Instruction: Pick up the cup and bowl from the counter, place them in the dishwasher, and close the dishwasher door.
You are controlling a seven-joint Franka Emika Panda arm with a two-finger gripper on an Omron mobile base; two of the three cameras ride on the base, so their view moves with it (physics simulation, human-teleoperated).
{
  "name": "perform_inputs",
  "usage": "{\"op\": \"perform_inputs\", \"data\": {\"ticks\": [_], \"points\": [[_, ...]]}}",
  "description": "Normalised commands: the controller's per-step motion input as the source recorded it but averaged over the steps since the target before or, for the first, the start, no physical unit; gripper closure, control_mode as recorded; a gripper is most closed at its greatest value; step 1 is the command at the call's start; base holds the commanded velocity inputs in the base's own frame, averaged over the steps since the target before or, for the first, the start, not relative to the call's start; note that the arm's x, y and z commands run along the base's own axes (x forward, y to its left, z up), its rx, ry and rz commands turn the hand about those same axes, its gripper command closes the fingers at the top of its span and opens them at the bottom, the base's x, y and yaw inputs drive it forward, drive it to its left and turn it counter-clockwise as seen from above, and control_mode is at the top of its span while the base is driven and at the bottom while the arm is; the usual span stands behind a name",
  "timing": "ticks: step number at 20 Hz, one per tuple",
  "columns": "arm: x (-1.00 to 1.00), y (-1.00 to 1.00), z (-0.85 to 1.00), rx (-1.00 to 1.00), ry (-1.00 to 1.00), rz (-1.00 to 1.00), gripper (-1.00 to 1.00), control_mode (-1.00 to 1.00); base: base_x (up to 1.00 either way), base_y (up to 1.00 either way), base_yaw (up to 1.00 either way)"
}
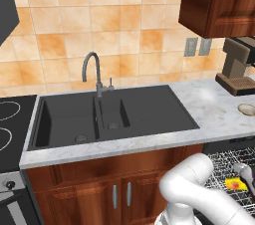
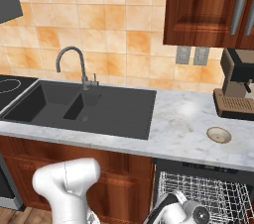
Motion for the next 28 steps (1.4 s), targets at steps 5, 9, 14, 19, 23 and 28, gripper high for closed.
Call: {"op": "perform_inputs", "data": {"ticks": [5, 9, 14, 19, 23, 28], "points": [[-0.35, -0.04, 0.0, 0.0, 0.0, 0.0, -1.0, -1.0, 0.0, 0.0, 0.0], [-0.35, 0.0, 0.41, 0.0, 0.0, 0.0, -1.0, -1.0, 0.0, 0.0, 0.0], [-0.15, -0.03, 0.67, 0.0, 0.0, -0.02, -1.0, -1.0, 0.0, 0.0, 0.0], [0.0, -0.03, 0.63, 0.0, 0.0, 0.0, -1.0, -1.0, 0.0, 0.0, 0.0], [0.0, -0.05, 0.57, -0.04, 0.0, 0.0, -1.0, -1.0, 0.0, 0.0, 0.0], [-0.02, -0.05, 0.45, -0.13, 0.0, 0.0, -1.0, -1.0, 0.0, 0.0, 0.0]]}}
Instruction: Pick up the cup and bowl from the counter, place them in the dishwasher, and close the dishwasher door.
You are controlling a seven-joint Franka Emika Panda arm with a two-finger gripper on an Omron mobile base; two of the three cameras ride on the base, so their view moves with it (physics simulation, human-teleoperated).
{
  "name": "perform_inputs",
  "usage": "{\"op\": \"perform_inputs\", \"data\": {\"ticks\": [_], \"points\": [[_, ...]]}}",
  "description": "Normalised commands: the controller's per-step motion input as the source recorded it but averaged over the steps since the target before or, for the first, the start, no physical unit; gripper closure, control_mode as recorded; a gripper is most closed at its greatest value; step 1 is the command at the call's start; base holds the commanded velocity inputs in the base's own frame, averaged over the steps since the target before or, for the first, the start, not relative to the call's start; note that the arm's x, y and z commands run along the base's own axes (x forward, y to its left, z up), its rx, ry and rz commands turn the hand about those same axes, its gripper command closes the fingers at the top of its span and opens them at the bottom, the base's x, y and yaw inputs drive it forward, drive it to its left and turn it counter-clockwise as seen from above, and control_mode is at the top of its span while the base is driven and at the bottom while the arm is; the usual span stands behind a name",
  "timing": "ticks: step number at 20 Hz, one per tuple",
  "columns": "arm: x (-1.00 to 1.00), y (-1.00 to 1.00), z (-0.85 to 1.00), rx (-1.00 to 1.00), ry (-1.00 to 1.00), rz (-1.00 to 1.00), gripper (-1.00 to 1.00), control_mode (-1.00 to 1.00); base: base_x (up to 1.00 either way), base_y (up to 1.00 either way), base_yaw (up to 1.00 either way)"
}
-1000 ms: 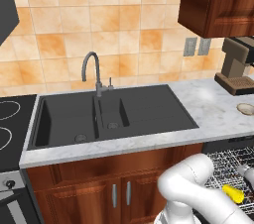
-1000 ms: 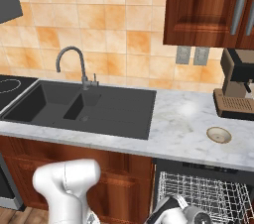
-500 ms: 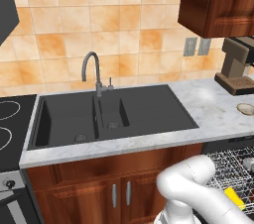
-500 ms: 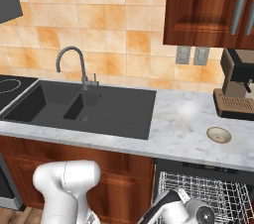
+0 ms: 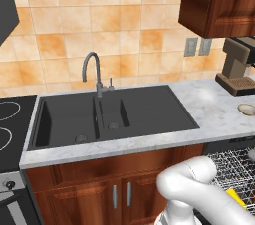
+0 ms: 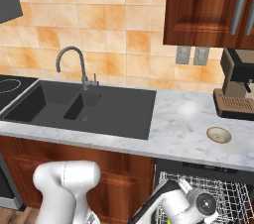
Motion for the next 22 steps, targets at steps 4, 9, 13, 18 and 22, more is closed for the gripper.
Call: {"op": "perform_inputs", "data": {"ticks": [4, 9, 13, 18, 22], "points": [[-0.07, -0.01, 0.37, -0.17, 0.0, 0.0, -1.0, -1.0, 0.0, 0.0, 0.0], [-0.11, 0.0, 0.38, -0.22, 0.0, 0.0, -1.0, -1.0, 0.0, 0.0, 0.0], [-0.18, 0.0, 0.57, -0.16, 0.0, 0.0, -1.0, -1.0, 0.0, 0.0, 0.0], [-0.14, 0.0, 0.7, -0.04, 0.0, 0.0, -1.0, -1.0, 0.0, 0.0, 0.0], [-0.12, 0.0, 0.77, 0.08, 0.0, 0.0, -1.0, -1.0, 0.0, 0.0, 0.0]]}}
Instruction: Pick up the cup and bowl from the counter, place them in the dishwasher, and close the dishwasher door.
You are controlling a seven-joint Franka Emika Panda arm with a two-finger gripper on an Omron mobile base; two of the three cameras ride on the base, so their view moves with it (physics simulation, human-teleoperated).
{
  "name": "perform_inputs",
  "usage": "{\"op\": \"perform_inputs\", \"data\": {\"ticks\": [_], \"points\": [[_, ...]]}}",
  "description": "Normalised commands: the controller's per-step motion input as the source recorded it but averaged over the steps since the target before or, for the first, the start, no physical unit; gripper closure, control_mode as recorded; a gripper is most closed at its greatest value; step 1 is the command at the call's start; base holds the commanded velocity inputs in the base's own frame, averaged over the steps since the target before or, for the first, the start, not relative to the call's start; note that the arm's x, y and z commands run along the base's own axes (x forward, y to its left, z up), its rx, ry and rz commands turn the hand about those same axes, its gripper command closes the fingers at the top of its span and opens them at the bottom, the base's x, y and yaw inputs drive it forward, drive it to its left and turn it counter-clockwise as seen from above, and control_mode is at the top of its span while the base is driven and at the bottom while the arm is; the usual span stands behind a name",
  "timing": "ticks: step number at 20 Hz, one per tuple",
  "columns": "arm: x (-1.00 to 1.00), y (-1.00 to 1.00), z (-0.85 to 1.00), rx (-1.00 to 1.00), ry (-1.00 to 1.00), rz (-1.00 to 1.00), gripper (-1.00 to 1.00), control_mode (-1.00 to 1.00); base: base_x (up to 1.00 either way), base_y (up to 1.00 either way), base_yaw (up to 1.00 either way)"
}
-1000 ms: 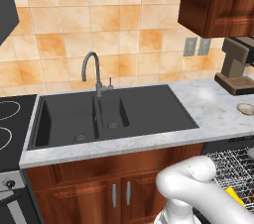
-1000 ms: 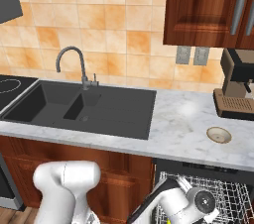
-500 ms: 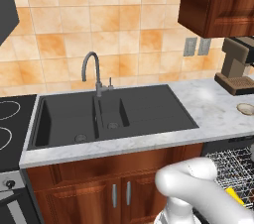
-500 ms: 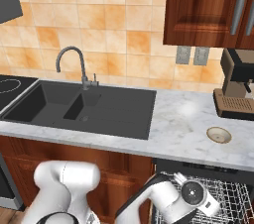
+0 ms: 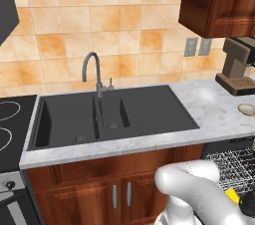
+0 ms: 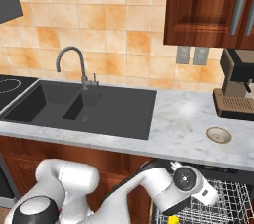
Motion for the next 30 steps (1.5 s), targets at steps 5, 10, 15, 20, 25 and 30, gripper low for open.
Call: {"op": "perform_inputs", "data": {"ticks": [5, 10, 15, 20, 25, 30], "points": [[-0.09, 0.0, 0.72, 0.18, 0.04, 0.0, -1.0, -1.0, 0.0, 0.0, 0.0], [-0.01, 0.03, 0.43, 0.16, 0.11, 0.0, -1.0, -1.0, 0.0, 0.0, 0.0], [0.0, 0.1, 0.04, 0.04, 0.17, 0.02, -1.0, -1.0, 0.0, 0.0, 0.0], [0.06, 0.12, -0.15, -0.07, 0.07, 0.04, -1.0, -1.0, 0.0, 0.0, 0.0], [0.0, 0.14, -0.17, -0.1, -0.01, 0.16, -1.0, -1.0, 0.0, 0.0, 0.0], [0.0, 0.13, 0.0, -0.04, -0.04, 0.21, -1.0, -1.0, 0.0, 0.0, 0.0]]}}
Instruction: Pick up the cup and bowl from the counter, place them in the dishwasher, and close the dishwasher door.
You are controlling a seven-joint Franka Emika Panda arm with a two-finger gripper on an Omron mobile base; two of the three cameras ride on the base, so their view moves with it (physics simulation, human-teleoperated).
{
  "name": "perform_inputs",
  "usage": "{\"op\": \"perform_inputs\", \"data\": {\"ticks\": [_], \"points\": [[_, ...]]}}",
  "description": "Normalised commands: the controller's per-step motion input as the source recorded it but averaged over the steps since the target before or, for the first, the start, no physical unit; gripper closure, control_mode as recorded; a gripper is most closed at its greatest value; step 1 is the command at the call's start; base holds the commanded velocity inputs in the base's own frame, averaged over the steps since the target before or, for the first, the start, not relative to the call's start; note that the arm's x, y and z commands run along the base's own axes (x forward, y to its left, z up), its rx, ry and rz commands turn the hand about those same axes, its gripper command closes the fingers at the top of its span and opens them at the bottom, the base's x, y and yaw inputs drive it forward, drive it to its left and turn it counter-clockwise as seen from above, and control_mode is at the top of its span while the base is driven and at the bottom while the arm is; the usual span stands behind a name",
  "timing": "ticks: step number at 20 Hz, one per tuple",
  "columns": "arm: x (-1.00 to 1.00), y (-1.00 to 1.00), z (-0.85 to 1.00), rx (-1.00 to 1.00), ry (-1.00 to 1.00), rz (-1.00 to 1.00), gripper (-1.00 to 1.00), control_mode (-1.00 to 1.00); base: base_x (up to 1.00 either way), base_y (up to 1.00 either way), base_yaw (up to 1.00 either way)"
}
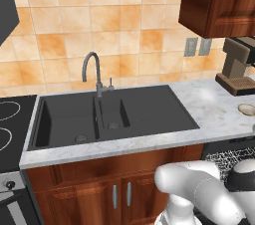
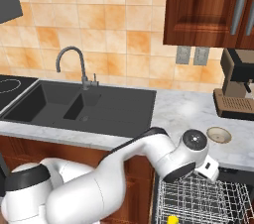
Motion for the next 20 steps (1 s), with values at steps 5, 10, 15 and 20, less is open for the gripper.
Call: {"op": "perform_inputs", "data": {"ticks": [5, 10, 15, 20], "points": [[0.0, 0.0, 0.17, 0.0, -0.06, 0.15, -1.0, -1.0, 0.0, 0.0, 0.0], [0.02, 0.0, 0.11, -0.01, -0.04, 0.12, -1.0, -1.0, 0.0, 0.0, 0.0], [0.17, -0.07, 0.15, -0.07, -0.02, 0.08, -1.0, -1.0, 0.0, 0.0, 0.0], [0.33, -0.13, 0.13, -0.06, 0.0, 0.04, -1.0, -1.0, 0.0, 0.0, 0.0]]}}
